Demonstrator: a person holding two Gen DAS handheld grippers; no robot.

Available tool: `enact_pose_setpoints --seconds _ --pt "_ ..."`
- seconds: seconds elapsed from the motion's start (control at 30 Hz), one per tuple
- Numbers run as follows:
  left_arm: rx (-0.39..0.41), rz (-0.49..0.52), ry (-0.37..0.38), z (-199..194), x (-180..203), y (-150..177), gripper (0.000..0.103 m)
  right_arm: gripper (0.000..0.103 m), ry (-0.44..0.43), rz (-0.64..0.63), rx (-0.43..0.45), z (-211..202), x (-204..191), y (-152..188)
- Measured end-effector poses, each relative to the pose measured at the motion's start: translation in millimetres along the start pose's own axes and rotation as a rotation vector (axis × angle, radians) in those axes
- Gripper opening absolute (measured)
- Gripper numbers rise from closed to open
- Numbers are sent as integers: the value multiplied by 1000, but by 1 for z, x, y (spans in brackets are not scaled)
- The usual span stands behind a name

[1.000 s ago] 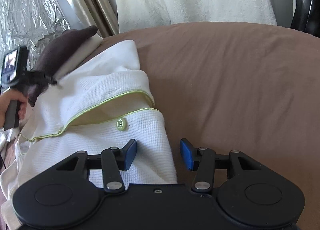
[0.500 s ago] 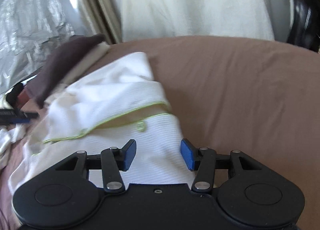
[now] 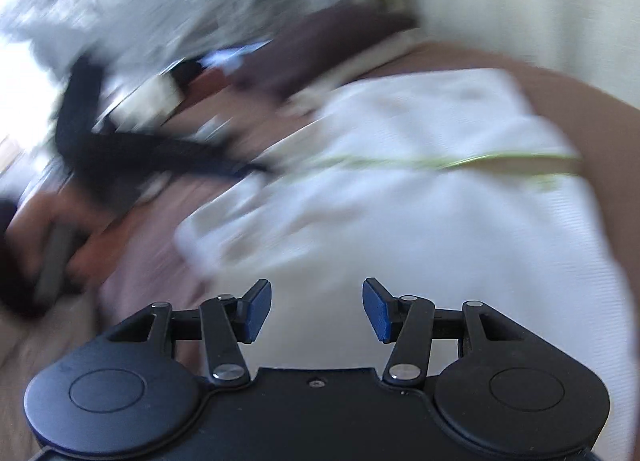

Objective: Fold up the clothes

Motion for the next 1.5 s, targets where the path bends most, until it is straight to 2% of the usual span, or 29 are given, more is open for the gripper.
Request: enact_pose_setpoints --seconds 0.07,0.13,0.2,0.23,0.27,0.33,0.4,0.47,0.57,0.63,0.77,0.83,0.93,1.0,1.07,1.1,1.17,1.23,1.3,1.4,1.43,1.47,1.5 --pt "-3 -2 -23 4 -5 -2 63 66 -13 -85 -43 12 -30 11" --pt "-13 -30 -28 7 -12 -4 63 69 0 -159 -84 26 -55 25" --pt "-13 -53 -24 7 -18 -6 63 68 40 -188 -112 40 -67 41" --pt "-13 -62 -24 7 -21 -6 63 60 80 -182 -101 43 -67 46" --pt "-12 -70 -24 7 -23 -7 63 37 110 -158 -90 43 -64 48" --pt "-6 -75 -22 3 -27 -7 63 9 112 -32 -62 35 -45 42" --pt "-1 -88 -11 -2 -31 -8 63 8 86 65 -24 20 -26 36" --pt "10 -114 7 -6 -36 -9 63 8 61 159 14 6 -7 29" --pt "16 -150 38 -8 -43 -9 63 8 -28 271 49 -10 14 25" --pt "10 -172 52 -6 -46 -9 63 8 -74 293 69 -15 18 27" --pt "-10 -196 70 1 -48 -7 63 10 -107 317 25 0 22 35" --pt "-10 -197 89 3 -47 -8 63 9 -154 335 11 8 20 43" --pt "-2 -195 124 2 -45 -9 63 8 -189 299 -50 16 6 47" --pt "8 -196 130 1 -44 -10 63 5 -204 192 -86 11 -17 42" --pt "23 -175 141 1 -45 -11 63 5 -291 124 -130 7 -30 41" --pt "26 -175 141 2 -45 -12 63 5 -289 125 -150 10 -31 42" --pt "42 -168 137 5 -44 -14 63 6 -226 137 -195 23 -27 47" --pt "75 -137 134 6 -42 -19 63 6 -216 153 -223 27 -22 52" --pt "121 -99 136 7 -40 -29 63 6 -231 135 -210 21 -25 53" --pt "173 -64 149 19 -43 -51 63 14 -190 145 -196 8 -27 47" --pt "177 -54 143 28 -46 -60 63 24 -170 148 -181 -1 -27 44" --pt "171 -45 126 38 -49 -67 61 42 -151 144 -147 -12 -26 40" --pt "164 -36 109 49 -52 -75 60 50 -124 144 -107 -20 -24 35"
Point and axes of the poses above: each gripper's, at about its wrist camera, not at the fingertips, and z roughly the way its jaws point, x to its right, y to its underside, the point moved 1 cm from there along z, roughly the way its jaws point, and after that the axes turned 4 degrees about z, right-handed, at the moved point
